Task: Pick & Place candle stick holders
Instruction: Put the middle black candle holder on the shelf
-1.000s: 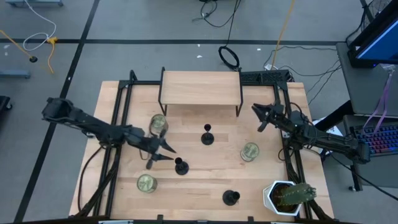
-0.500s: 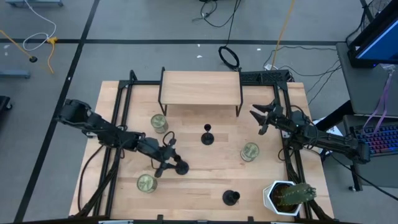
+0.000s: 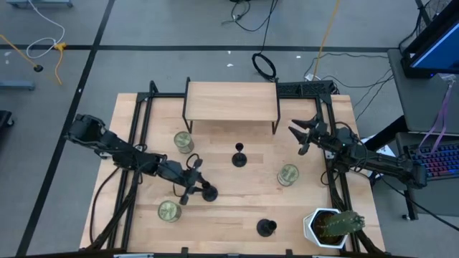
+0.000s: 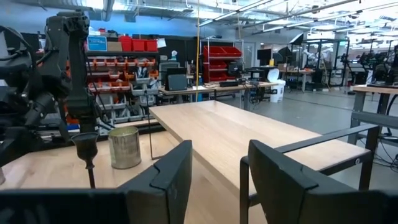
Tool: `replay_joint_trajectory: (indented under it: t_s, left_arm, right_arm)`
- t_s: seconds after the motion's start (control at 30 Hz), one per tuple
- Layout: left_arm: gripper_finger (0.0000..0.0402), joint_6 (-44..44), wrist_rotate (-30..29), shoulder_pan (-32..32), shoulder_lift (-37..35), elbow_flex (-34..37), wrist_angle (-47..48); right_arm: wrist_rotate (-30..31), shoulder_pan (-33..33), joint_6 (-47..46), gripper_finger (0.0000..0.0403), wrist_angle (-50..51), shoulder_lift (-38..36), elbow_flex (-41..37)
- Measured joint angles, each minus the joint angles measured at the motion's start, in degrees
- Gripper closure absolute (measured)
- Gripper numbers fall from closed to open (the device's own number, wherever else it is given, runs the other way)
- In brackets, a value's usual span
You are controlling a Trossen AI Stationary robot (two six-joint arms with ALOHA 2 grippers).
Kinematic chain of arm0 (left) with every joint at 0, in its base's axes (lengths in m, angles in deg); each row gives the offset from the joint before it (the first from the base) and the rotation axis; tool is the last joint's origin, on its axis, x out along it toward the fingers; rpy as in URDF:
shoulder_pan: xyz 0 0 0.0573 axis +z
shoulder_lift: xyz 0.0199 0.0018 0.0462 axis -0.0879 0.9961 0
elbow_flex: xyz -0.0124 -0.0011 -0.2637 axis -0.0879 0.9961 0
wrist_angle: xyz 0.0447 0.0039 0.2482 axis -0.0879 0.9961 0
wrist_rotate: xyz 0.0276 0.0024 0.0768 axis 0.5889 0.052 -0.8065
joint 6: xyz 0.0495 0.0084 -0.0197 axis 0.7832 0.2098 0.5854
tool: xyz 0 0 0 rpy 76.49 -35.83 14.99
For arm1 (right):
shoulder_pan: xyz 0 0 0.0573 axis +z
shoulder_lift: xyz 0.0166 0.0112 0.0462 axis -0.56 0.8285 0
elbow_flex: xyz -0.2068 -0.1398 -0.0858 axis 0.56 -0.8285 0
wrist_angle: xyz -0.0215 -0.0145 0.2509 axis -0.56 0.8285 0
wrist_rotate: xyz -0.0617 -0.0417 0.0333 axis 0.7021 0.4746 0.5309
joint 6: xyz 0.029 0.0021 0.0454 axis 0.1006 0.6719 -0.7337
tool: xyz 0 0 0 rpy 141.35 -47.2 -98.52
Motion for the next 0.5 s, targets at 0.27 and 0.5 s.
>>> replay_joint_trajectory:
  t_s: [0.27,0.5]
  left_arm:
    - [0.0377,-0.6,-1.9,0.1,-1.0,-3.6,-5.2]
    - [0.0388,4.0,-11.3,4.8,-4.3,-17.8,8.8]
  right_arm:
    - [0.0,0.0,0.0,0.0252,-1.6,0.0,0.0]
    - [0.0,0.0,0.0,0.0253,-1.7,0.0,0.0]
